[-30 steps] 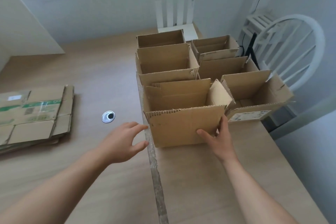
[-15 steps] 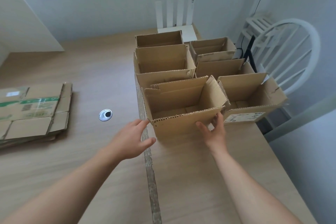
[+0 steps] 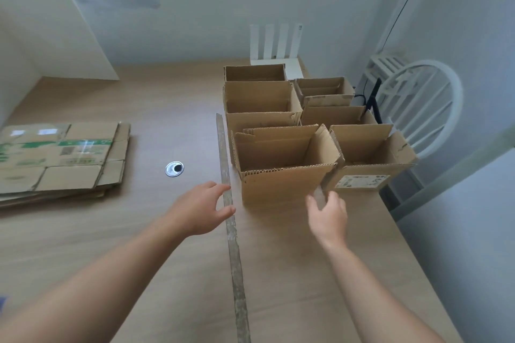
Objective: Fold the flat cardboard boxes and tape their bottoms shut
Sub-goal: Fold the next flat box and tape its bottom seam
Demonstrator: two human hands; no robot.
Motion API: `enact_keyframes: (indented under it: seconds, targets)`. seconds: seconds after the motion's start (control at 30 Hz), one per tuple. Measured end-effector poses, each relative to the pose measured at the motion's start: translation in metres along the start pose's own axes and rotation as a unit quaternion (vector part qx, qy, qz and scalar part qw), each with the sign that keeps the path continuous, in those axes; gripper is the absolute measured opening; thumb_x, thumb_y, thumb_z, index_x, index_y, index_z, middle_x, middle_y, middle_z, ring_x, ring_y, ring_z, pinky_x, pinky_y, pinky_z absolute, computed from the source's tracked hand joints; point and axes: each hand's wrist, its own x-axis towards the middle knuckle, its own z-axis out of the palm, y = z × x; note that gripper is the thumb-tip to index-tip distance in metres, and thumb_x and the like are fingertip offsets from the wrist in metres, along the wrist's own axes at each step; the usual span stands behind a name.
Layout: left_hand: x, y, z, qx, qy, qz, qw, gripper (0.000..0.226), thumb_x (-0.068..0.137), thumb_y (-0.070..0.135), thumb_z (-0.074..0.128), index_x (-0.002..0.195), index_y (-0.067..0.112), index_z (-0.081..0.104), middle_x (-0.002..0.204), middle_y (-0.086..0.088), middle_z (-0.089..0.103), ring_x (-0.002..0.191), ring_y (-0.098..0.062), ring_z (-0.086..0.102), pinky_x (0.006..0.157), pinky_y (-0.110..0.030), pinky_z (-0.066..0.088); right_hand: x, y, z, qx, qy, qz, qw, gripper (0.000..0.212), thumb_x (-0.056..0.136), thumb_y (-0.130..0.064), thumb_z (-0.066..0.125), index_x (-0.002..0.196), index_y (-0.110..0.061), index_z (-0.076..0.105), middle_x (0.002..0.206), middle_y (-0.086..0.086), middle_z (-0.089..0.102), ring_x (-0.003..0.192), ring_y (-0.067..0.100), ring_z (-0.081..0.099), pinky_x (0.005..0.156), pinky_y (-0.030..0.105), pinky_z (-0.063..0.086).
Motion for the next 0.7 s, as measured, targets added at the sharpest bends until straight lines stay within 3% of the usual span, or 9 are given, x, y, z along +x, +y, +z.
enact_keyframes:
  seconds: [0.1,0.2,0.33,0.47,0.7]
  targets:
    - [-0.023,-0.009,-0.009,0.051,0.015,0.004,0.999,0.055,0.094,0.056,0.046,0.144,0.033,0.040,0.136,0.009,0.050,0.125,-0.016,0.048,0.092,-0.035,0.047,-0.035,-0.021,0.000,-0.131,-0.065,-0.134,0.980,0.034,0.098,-0.042,0.053,0.118,-0.015,0.060,0.118,0.004,0.057,0.113,0.026,0.053,0.090,0.035,0.044]
    - [-0.051,-0.027,-0.022,0.107,0.036,0.006,0.994,0.051,0.096,0.052,0.044,0.142,0.030,0.042,0.137,0.010,0.049,0.125,-0.017,0.047,0.090,-0.034,0.045,-0.070,-0.054,0.011,-0.264,-0.104,-0.267,0.921,0.032,0.100,-0.046,0.043,0.112,-0.021,0.059,0.115,-0.002,0.057,0.107,0.023,0.052,0.088,0.038,0.042]
    - [-0.098,-0.062,-0.045,0.180,0.051,0.013,0.982,0.049,0.097,0.052,0.042,0.138,0.026,0.045,0.134,0.006,0.051,0.121,-0.020,0.048,0.093,-0.034,0.041,-0.118,-0.105,0.038,-0.344,-0.122,-0.384,0.848,0.036,0.101,-0.047,0.037,0.116,-0.021,0.056,0.118,0.000,0.057,0.106,0.026,0.052,0.087,0.040,0.041]
    - [-0.157,-0.112,-0.069,0.217,0.078,-0.011,0.973,0.047,0.096,0.052,0.042,0.133,0.025,0.049,0.132,0.003,0.052,0.118,-0.022,0.049,0.095,-0.037,0.040,-0.170,-0.153,0.075,-0.380,-0.133,-0.438,0.804,0.037,0.101,-0.047,0.037,0.121,-0.021,0.053,0.120,0.002,0.055,0.111,0.028,0.051,0.084,0.039,0.036]
    - [-0.251,-0.208,-0.098,0.236,0.073,-0.071,0.966,0.046,0.094,0.052,0.042,0.130,0.024,0.051,0.128,0.001,0.053,0.115,-0.023,0.049,0.095,-0.038,0.040,-0.256,-0.216,0.145,-0.392,-0.145,-0.482,0.770,0.035,0.101,-0.046,0.037,0.118,-0.019,0.052,0.115,0.003,0.056,0.105,0.030,0.052,0.074,0.038,0.029]
